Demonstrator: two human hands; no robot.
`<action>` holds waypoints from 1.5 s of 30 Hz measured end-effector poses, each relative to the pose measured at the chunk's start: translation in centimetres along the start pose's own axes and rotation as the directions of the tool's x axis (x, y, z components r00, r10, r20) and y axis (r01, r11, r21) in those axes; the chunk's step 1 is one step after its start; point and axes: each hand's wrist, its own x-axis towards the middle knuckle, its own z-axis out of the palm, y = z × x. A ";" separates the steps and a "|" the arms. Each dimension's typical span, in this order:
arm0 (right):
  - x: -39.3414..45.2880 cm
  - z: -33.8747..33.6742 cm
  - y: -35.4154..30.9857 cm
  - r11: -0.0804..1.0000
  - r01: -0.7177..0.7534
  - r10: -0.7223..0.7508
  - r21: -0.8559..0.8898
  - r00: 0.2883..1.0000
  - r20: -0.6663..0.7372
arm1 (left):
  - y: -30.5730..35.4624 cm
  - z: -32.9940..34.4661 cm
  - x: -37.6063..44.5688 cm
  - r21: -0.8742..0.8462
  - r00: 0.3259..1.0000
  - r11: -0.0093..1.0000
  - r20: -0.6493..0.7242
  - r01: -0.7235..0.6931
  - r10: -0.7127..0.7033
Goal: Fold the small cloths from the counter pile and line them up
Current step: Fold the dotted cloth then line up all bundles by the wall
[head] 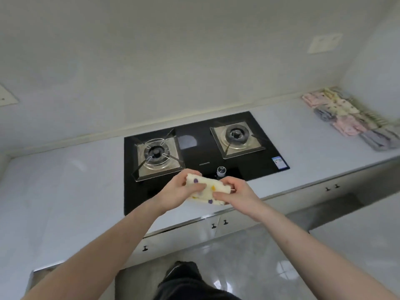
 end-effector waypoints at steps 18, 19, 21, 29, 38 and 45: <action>0.9 -32.7 6.2 0.959 -0.139 0.235 0.248 0.878 -0.416 | 12.7 29.3 27.0 -0.317 0.978 0.943 0.205 0.104 -0.039; 1.6 -34.4 6.5 0.954 -0.133 0.244 0.268 0.863 -0.442 | 13.3 30.9 28.2 -0.384 0.965 0.905 0.249 0.180 -0.087; 2.9 -37.7 6.9 0.948 -0.114 0.254 0.297 0.832 -0.493 | 14.4 33.8 30.6 -0.413 0.936 0.869 0.324 0.273 -0.141; 6.2 -47.1 8.4 0.913 -0.239 0.360 0.330 0.852 -0.380 | 18.2 39.1 39.1 -0.326 0.968 0.922 0.203 0.208 -0.147; 13.8 -63.6 15.8 0.909 -0.384 0.401 0.165 0.693 -0.599 | 20.2 42.9 50.6 -0.390 0.967 0.892 -0.013 0.229 -0.254; 22.1 -71.8 20.8 0.845 -0.491 0.315 -0.213 0.777 -0.545 | 21.8 46.8 60.4 -0.397 0.916 0.902 -0.273 0.169 -0.292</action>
